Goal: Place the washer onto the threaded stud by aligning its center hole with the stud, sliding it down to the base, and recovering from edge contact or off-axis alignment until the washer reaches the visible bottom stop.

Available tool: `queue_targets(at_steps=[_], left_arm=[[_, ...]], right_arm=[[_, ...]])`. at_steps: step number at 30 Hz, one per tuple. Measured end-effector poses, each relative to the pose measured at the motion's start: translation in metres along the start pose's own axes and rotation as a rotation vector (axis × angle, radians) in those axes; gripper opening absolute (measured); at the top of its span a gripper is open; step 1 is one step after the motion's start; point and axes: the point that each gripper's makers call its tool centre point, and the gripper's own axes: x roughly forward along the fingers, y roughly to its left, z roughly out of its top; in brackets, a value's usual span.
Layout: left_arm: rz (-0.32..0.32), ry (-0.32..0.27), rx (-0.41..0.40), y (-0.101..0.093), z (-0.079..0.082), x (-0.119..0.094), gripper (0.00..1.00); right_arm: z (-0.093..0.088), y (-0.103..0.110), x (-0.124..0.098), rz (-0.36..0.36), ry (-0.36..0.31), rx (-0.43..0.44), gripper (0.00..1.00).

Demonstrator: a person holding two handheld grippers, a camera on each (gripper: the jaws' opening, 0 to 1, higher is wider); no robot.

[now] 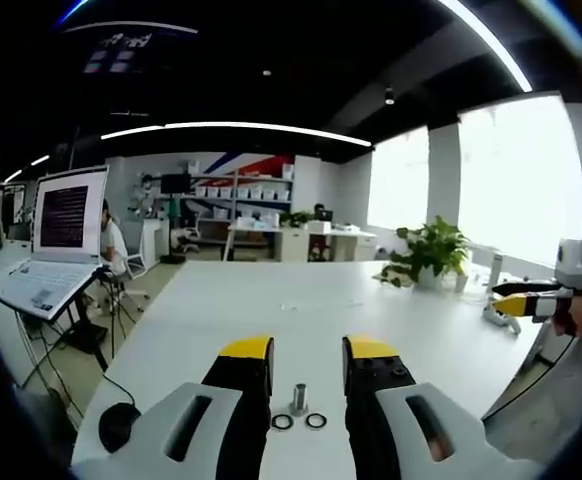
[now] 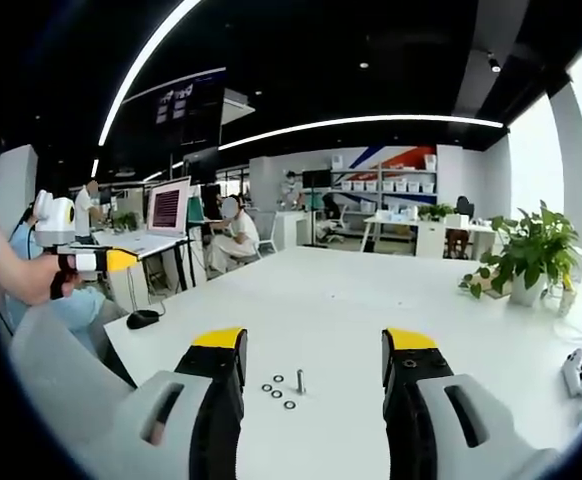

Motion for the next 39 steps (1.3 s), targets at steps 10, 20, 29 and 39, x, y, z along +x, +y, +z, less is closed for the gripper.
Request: queue_targets(at_steps=[10,20,29,39], left_arm=[[-0.003,0.0,0.008,-0.004,0.004,-0.001,0.26],[0.005,0.0,0.01,-0.002,0.003,-0.001,0.26],[0.016,-0.004,0.004,0.004,0.001,-0.002,0.25],[0.016,0.017,0.024,0.003,-0.003,0.0,0.25]], right_arm=[[-0.002,-0.003,0.0,-0.011,0.009,0.005,0.57],[-0.002,-0.004,0.0,-0.019,0.01,0.008,0.57],[-0.003,-0.004,-0.001,-0.019,0.016,0.004,0.56],[-0.002,-0.002,-0.001,-0.012,0.012,0.002,0.55]])
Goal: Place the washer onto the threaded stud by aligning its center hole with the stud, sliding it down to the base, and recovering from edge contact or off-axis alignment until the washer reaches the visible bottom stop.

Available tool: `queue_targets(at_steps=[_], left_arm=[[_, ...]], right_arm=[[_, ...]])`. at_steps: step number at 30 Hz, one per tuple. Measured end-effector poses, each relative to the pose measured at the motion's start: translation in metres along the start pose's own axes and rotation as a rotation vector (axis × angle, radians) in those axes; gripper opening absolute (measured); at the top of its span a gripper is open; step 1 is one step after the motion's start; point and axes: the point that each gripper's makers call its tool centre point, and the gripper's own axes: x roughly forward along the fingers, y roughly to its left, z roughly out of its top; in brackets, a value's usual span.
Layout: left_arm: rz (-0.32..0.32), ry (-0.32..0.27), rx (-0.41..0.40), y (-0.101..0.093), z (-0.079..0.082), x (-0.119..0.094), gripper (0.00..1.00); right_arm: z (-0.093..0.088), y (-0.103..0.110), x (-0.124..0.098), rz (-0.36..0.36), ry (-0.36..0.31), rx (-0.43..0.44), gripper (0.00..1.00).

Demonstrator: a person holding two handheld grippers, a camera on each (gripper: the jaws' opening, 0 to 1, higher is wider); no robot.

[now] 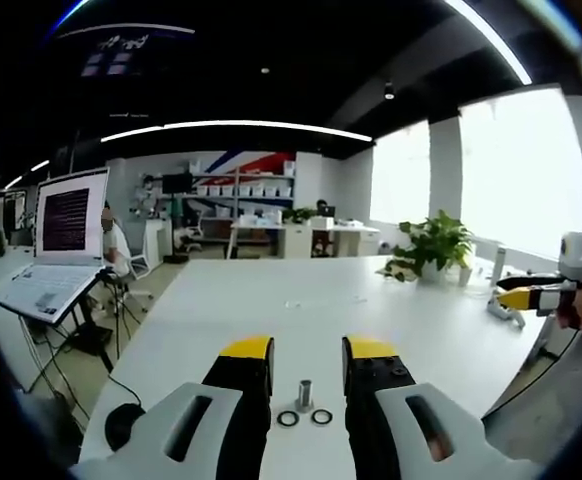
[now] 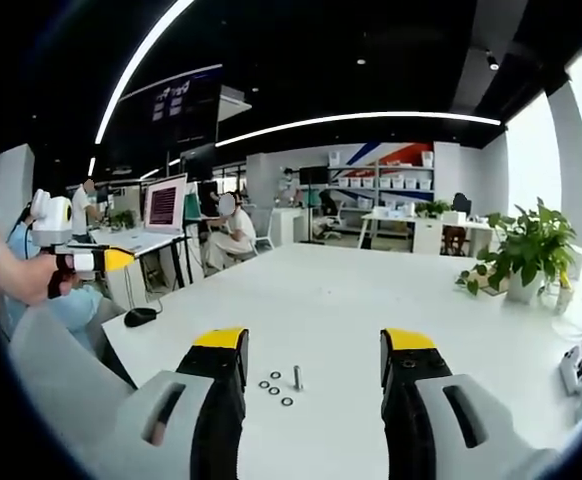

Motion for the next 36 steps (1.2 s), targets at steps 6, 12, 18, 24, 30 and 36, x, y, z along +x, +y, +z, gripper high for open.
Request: queue_targets(at_steps=[6,12,18,24,30,36], left_arm=[[-0.002,0.014,0.003,-0.002,-0.001,0.0,0.25],[0.006,0.018,0.007,0.0,-0.003,0.001,0.25],[0.011,0.028,0.005,0.003,-0.007,0.002,0.25],[0.015,0.039,0.01,0.003,-0.009,0.003,0.25],[0.031,0.046,0.019,0.006,-0.011,0.002,0.25],[0.041,0.067,0.036,0.007,-0.014,0.003,0.25]], right_arm=[[0.0,-0.001,0.0,0.0,-0.001,0.006,0.55],[0.0,0.001,0.0,0.008,-0.002,0.006,0.55],[0.0,0.0,0.0,0.008,-0.002,0.025,0.55],[0.002,0.003,0.0,0.02,-0.007,0.026,0.55],[0.001,0.003,0.0,0.02,-0.004,0.028,0.55],[0.002,0.006,0.001,0.033,-0.007,0.025,0.55]])
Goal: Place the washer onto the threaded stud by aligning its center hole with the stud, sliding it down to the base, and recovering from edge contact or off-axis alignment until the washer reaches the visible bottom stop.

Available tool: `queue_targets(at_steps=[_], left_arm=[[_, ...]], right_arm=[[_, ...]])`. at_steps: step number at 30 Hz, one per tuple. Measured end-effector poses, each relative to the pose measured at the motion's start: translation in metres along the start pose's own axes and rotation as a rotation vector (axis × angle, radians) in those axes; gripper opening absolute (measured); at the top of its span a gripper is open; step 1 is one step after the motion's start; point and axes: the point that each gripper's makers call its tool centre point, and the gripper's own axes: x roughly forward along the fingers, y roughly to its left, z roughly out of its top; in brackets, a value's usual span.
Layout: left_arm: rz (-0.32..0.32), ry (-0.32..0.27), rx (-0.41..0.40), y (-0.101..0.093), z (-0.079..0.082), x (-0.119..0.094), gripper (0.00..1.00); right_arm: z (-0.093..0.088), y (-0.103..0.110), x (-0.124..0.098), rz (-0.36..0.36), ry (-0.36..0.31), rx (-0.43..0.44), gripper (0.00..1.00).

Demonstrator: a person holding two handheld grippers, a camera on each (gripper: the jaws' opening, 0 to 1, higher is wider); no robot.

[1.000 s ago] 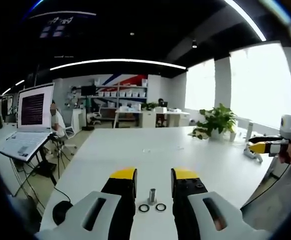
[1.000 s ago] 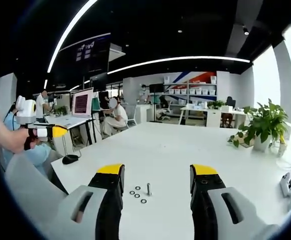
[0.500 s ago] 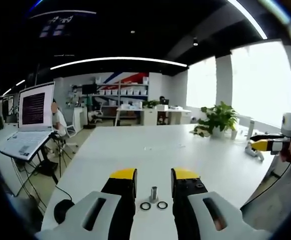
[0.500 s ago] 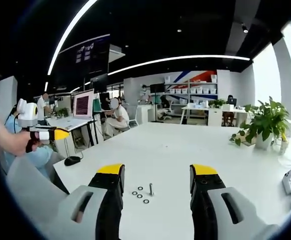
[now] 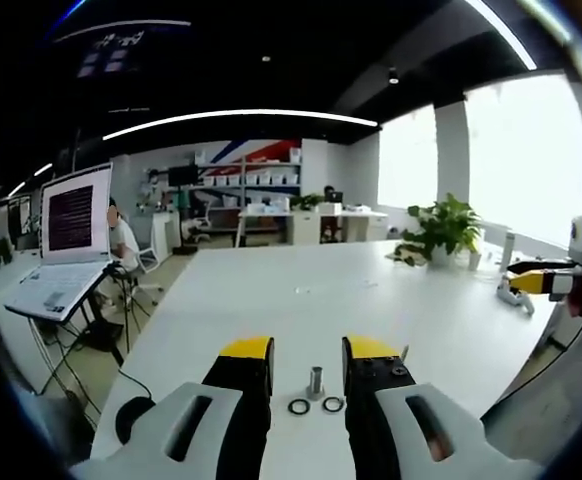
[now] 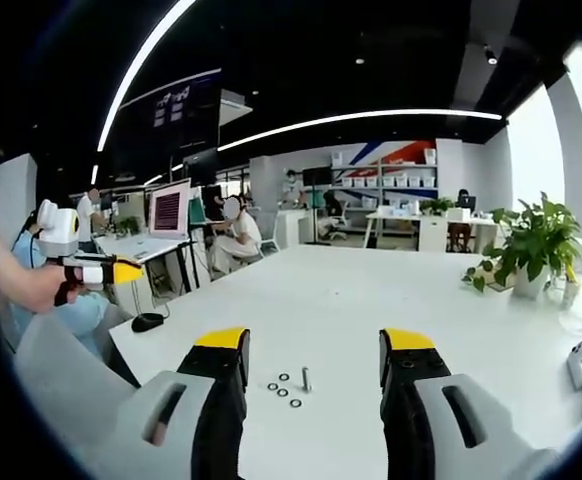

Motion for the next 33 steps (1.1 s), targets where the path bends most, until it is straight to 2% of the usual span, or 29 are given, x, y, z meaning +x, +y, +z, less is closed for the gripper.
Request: queue_targets(at_steps=[9,24,27,33], left_arm=[[-0.009,0.018,0.024,-0.001,-0.003,0.0,0.25],[0.005,0.047,-0.017,-0.001,-0.009,0.003,0.26],[0.009,0.089,0.002,-0.002,-0.016,0.006,0.26],[0.005,0.136,-0.005,0.002,-0.024,0.01,0.26]], right_arm=[[0.0,0.004,0.0,0.016,0.001,-0.012,0.54],[-0.005,0.005,0.002,0.017,0.026,-0.016,0.54],[-0.005,0.007,0.003,0.029,0.031,-0.015,0.54],[-0.007,0.007,0.004,0.034,0.042,-0.004,0.54]])
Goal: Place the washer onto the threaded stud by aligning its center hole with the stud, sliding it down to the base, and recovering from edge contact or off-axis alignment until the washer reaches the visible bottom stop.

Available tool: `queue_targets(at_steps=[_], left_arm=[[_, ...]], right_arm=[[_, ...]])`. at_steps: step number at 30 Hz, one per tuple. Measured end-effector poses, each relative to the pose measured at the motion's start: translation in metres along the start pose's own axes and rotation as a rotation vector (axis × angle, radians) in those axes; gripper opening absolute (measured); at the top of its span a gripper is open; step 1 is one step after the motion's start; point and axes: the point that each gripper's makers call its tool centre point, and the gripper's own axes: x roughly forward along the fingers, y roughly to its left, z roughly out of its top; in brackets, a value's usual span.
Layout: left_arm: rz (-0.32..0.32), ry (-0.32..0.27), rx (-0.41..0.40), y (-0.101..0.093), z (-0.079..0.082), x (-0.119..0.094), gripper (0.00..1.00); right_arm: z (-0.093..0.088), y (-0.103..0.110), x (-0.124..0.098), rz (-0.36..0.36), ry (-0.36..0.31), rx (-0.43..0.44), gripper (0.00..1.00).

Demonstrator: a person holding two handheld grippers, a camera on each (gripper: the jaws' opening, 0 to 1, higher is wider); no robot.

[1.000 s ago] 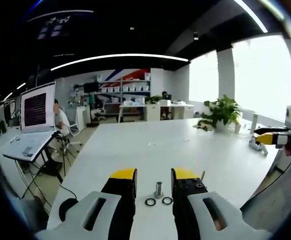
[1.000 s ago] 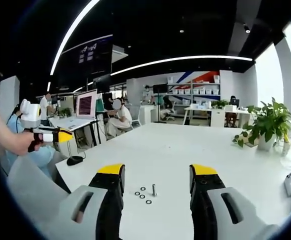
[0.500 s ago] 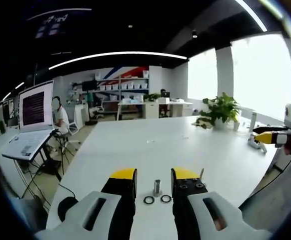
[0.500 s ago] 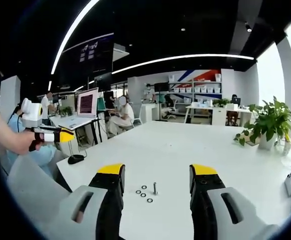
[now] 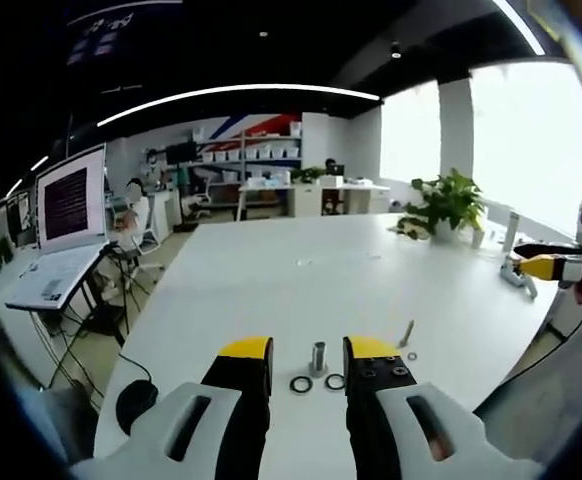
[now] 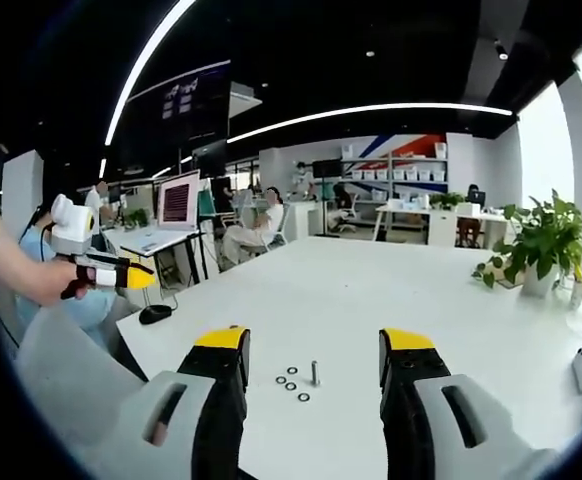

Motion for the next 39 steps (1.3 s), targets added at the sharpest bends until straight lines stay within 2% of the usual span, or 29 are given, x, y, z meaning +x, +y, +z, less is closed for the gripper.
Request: queue_targets(at_steps=[16,25,29,36,39], left_arm=[[-0.028,0.076,0.011,-0.005,-0.01,0.013,0.26],[-0.058,0.153,0.013,-0.013,-0.022,0.03,0.26],[-0.081,0.203,-0.027,-0.017,-0.027,0.039,0.26],[-0.11,0.289,0.001,-0.02,-0.041,0.054,0.26],[-0.116,0.298,0.007,-0.023,-0.041,0.058,0.26]], right_arm=[[-0.001,0.006,0.0,0.03,0.006,0.003,0.54],[-0.003,0.01,0.001,0.05,0.014,-0.003,0.54],[-0.003,0.011,0.001,0.055,0.017,0.005,0.54],[-0.003,0.011,0.001,0.053,0.015,0.004,0.54],[-0.004,0.01,0.001,0.052,0.017,0.007,0.54]])
